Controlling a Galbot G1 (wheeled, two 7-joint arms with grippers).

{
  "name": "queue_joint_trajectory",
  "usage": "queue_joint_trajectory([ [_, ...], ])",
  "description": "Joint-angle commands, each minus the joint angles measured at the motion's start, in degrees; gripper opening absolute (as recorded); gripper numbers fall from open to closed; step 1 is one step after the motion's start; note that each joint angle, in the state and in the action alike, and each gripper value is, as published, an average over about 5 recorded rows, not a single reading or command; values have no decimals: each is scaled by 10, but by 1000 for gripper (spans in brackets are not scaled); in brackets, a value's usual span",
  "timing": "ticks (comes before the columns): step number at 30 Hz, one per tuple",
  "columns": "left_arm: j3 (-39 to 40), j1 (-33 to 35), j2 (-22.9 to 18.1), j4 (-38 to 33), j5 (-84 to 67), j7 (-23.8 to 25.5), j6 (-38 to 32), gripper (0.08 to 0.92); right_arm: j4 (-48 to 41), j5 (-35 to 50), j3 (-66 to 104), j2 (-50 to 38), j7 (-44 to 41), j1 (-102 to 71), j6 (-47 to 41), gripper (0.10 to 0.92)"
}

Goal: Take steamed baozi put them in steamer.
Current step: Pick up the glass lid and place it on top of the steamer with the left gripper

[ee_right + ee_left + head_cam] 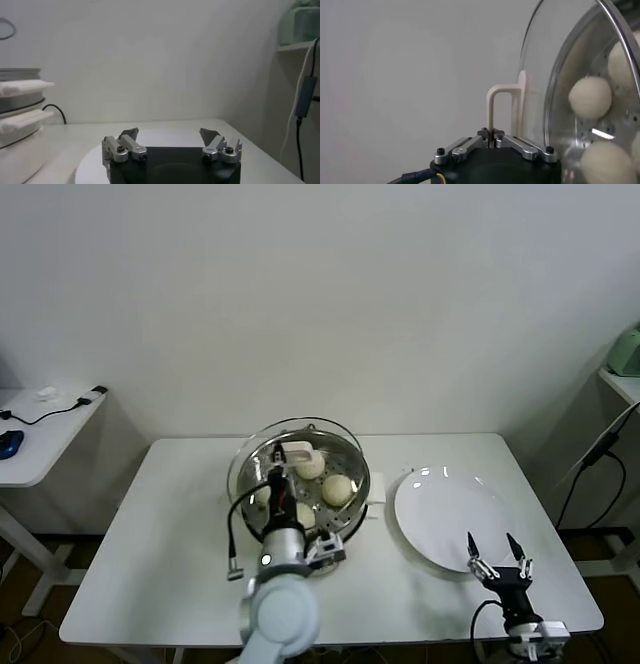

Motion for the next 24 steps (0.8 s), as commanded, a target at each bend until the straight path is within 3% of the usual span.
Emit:
queue_joint_trajectory([
  [1, 41, -31, -56, 101, 44, -3, 14, 132, -8, 7, 2, 2, 4, 0, 17, 823],
  [24, -3, -27, -16, 136, 20, -57, 3, 132, -12, 4, 3, 7, 15, 11, 26, 823],
])
